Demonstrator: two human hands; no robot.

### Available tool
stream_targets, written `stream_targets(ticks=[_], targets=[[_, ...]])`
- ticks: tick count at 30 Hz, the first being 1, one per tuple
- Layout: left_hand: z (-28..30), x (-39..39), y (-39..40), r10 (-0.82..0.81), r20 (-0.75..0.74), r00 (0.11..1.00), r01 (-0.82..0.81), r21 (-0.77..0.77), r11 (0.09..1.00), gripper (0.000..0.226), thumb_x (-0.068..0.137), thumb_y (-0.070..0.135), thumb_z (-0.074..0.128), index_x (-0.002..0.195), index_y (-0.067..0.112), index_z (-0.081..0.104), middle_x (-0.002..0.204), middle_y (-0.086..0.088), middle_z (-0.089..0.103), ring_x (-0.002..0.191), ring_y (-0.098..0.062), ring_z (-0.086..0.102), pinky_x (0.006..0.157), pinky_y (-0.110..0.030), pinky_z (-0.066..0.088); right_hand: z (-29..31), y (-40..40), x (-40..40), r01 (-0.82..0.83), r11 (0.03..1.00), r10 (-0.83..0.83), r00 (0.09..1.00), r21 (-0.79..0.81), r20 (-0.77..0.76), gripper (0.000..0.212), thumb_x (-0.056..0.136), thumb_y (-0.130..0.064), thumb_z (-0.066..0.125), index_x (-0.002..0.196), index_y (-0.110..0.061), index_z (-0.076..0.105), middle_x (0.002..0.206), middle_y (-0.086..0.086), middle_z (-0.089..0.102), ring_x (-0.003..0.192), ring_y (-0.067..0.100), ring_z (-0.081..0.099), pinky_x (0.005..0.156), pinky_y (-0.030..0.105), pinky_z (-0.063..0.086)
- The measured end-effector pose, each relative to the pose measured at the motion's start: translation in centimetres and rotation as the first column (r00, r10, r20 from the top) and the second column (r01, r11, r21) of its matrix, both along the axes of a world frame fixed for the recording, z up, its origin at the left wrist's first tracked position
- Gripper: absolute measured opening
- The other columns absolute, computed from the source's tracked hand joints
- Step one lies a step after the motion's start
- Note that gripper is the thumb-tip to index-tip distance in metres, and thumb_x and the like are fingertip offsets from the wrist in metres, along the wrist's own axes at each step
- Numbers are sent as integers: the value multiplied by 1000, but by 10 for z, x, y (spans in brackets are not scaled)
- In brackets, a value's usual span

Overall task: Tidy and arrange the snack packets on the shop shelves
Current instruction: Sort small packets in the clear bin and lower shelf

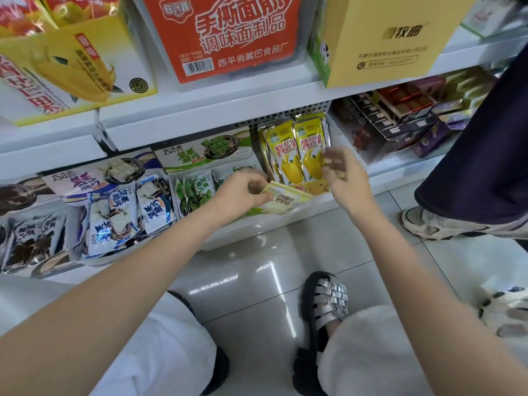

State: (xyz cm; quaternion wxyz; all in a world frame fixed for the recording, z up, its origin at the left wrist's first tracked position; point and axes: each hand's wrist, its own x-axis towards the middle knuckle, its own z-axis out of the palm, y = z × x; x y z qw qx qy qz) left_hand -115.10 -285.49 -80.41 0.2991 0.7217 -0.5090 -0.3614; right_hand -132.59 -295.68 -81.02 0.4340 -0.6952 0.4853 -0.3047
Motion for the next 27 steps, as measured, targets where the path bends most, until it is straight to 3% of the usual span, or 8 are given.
stream_targets(ticks=[4,8,11,13,16,20,24,27], targets=[[3,5,30,185,-217,958,-181,39,983,5,82,6,66,83,11,63,90,-14,67,79,-24,62,79,-36,52,6,39,2,-172,920,70,957,353,283,9,90,-19,57,98,-19,59,102,5,67,97,18,63,91,31,50],[5,5,50,198,-276,941,-197,33,980,12,84,0,61,95,4,64,87,-3,63,66,-4,60,71,-20,54,5,56,15,-215,876,142,970,431,196,26,80,-1,66,104,-8,59,90,5,66,84,18,63,79,26,53],[2,17,70,167,153,974,-162,-46,986,19,88,4,55,105,6,65,99,-3,62,87,-14,59,87,-29,47,7,57,21,-112,927,80,991,358,103,14,84,2,60,91,-10,59,92,8,65,86,19,60,80,29,51],[-4,29,88,68,487,871,-51,-49,998,26,91,9,50,113,9,63,110,-1,60,100,-18,57,94,-30,40,8,56,26,-114,946,99,993,303,65,17,89,2,53,97,-12,54,86,1,61,79,15,56,69,22,48],[-18,41,107,-171,659,733,90,155,984,37,93,17,44,129,12,51,130,-4,55,121,-20,48,112,-35,18,5,57,32,-213,968,235,955,133,-181,17,91,-1,49,100,-16,48,74,-8,47,80,18,45,58,19,33],[-12,44,113,-228,654,722,110,216,970,41,95,19,41,136,14,41,133,-5,51,125,-19,43,115,-35,5,12,59,37,-168,986,165,964,3,-208,25,93,-1,44,114,-6,55,80,6,52,73,21,47,67,27,35],[28,28,111,-121,550,826,108,57,993,41,97,21,41,138,12,40,137,-6,49,125,-20,45,114,-37,21,41,67,38,-142,977,112,976,-159,-185,25,90,1,46,107,-16,49,69,11,46,57,22,40,61,29,30],[73,12,106,-16,268,963,36,-70,997,38,97,23,42,134,13,44,127,-3,55,111,-15,53,97,-25,40,73,77,32,-154,953,116,981,-260,-156,19,88,6,42,91,-9,52,72,2,51,66,20,45,61,27,28]])
